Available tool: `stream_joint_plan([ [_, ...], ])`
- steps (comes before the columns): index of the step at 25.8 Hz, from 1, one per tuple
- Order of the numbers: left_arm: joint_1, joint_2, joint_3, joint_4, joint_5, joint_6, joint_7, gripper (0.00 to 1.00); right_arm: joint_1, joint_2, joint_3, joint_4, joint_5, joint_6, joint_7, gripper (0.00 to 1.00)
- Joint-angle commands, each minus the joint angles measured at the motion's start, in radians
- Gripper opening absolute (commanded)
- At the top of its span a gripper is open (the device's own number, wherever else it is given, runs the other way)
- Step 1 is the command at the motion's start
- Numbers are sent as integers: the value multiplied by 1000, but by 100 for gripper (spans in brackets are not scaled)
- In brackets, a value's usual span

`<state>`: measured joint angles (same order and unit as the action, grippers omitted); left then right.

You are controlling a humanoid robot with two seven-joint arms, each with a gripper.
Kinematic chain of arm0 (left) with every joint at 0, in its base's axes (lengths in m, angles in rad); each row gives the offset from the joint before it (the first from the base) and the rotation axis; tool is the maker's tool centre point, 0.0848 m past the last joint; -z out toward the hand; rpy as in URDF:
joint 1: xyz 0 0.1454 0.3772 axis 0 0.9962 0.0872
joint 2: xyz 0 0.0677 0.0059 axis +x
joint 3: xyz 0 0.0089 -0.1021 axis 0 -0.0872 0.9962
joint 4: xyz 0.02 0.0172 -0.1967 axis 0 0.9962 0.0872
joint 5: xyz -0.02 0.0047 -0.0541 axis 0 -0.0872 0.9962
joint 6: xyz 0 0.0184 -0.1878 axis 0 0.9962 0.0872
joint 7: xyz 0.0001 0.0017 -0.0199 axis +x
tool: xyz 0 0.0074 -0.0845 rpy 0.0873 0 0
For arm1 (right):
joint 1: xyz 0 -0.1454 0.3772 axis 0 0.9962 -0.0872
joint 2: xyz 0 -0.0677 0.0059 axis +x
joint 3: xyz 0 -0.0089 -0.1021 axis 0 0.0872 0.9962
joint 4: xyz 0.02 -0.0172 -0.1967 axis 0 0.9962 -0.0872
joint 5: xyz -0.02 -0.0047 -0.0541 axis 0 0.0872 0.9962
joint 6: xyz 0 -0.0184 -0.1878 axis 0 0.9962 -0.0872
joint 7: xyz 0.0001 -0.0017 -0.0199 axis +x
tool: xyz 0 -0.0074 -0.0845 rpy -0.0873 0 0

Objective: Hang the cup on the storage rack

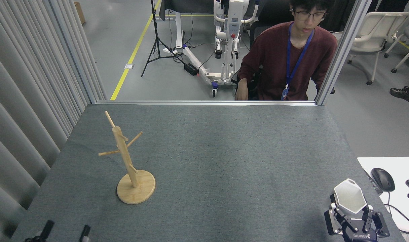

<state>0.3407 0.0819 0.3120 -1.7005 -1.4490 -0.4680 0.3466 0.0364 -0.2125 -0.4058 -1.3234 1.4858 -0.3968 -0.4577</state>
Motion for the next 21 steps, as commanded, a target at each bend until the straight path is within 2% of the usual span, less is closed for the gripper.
stream_joint_plan([
  [1, -104, -4, -176, 9, -143, 5, -11, 99, -50, 44, 5, -77, -9, 26, 36, 57],
  [3, -161, -21, -251, 32, -241, 8, -12, 99, -46, 127, 22, -165, -4, 24, 39, 57],
  [5, -198, -50, -295, 62, -263, 6, -17, 99, -24, 200, 111, -257, 14, 24, 40, 57],
  [8, -212, -62, -343, 71, -277, 5, -35, 99, 43, 254, 291, -356, 90, 45, 40, 58],
  [12, -209, -85, -412, 99, -343, 8, -47, 99, 92, 274, 423, -381, 172, 84, 40, 58],
  [16, -210, -152, -447, 113, -422, 5, -49, 99, 103, 272, 538, -372, 198, 138, 39, 58],
  [21, -216, -157, -515, 107, -441, 9, -61, 99, 106, 271, 650, -352, 246, 190, 31, 58],
])
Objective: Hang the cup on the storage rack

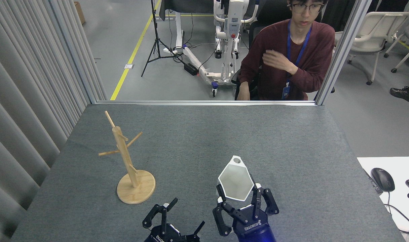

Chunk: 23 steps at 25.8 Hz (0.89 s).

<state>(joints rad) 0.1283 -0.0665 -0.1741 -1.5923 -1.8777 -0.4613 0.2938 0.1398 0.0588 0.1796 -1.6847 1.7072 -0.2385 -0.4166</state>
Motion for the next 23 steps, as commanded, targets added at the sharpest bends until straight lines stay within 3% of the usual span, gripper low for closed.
stream_joint_plan([
  [1, -13, -9, -38, -1, -12, 3, -15, 99, 3, -1, 78, 17, 25, 41, -11, 58],
  [13, -44, -16, -108, -18, -12, 1, -24, 99, 15, -2, 182, 95, 66, 85, -36, 58],
  [23, -62, -18, -114, -5, -12, 3, -25, 99, 43, -11, 228, 97, 78, 90, -45, 59],
])
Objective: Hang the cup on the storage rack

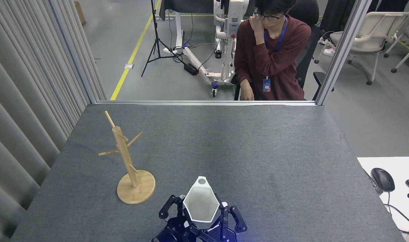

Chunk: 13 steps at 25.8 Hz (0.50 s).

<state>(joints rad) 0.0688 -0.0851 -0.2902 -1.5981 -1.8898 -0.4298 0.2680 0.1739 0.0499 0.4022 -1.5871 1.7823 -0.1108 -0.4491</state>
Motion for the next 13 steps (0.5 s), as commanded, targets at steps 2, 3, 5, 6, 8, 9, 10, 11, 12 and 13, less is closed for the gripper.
stream_joint_plan([
  [2, -1, 1, 2, 0, 0, -29, 0, 99, 10, -2, 6, -4, 3, -33, -13, 59],
  [3, -1, 1, 2, 0, 0, -27, 0, 99, 10, -4, 4, -4, 3, -33, -14, 59],
  [5, -1, 1, 0, -3, 0, -29, 2, 84, 10, -2, 4, -5, 3, -33, -13, 59],
  [6, -1, 1, 0, -3, 0, -29, 3, 74, 10, -2, 4, -5, 3, -33, -13, 59],
  [8, -1, 1, 0, -8, 0, -29, 3, 52, 10, -2, 7, -7, 3, -33, -13, 59],
  [9, -1, 1, 0, -10, 0, -30, 3, 46, 10, -2, 10, -7, 3, -32, -13, 59],
  [10, -1, 1, 0, -10, 0, -30, 3, 43, 10, -2, 10, -7, 3, -32, -13, 59],
  [11, -1, 1, 0, -10, 0, -32, 5, 41, 10, -2, 10, -5, 3, -32, -13, 59],
  [12, -1, 1, 0, -11, 0, -32, 7, 38, 10, -2, 10, -5, 3, -32, -13, 62],
  [13, -1, 1, 0, -10, 0, -33, 7, 38, 10, -2, 10, -7, 3, -32, -13, 70],
])
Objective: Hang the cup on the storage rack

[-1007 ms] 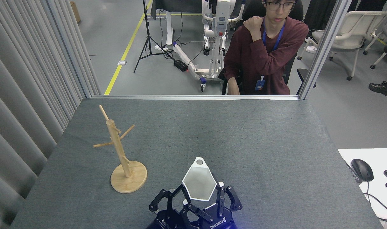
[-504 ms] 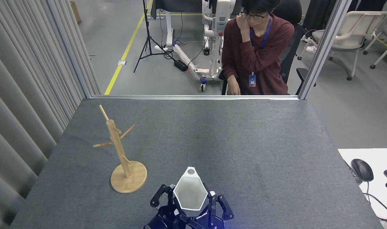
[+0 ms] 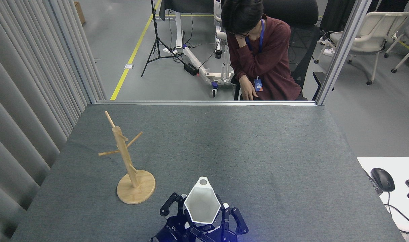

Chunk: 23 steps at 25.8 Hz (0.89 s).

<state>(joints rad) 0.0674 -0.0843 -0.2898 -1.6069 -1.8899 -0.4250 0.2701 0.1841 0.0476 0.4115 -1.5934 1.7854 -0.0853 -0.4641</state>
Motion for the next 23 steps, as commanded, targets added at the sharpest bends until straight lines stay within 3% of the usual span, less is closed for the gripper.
stream_joint_plan([
  [1, -1, 0, 0, -1, 0, -37, 3, 38, 0, 0, 0, 0, 0, -57, 1, 90],
  [2, -1, 0, 0, -1, 0, -37, 3, 38, 0, 0, 0, -3, -1, -56, -2, 100],
  [13, 5, 1, 5, 7, -52, -37, 1, 41, -11, 9, -2, -172, -30, -125, -28, 100],
  [14, 8, 3, 5, 8, -52, -37, 1, 41, -20, 14, -13, -183, -72, -120, -28, 100],
  [16, 14, 5, 6, 8, -55, -37, 1, 41, -77, 23, -57, -197, -233, -65, -21, 100],
  [19, 26, 9, 9, 8, -58, -35, 1, 42, -133, 23, -261, -168, -442, 25, 12, 100],
  [21, 37, 11, 20, 5, -57, -34, 3, 42, -147, 18, -433, -99, -492, 36, 73, 100],
  [23, 48, 14, 61, 2, -55, -32, 4, 42, -123, -35, -528, -48, -446, 18, 133, 100],
])
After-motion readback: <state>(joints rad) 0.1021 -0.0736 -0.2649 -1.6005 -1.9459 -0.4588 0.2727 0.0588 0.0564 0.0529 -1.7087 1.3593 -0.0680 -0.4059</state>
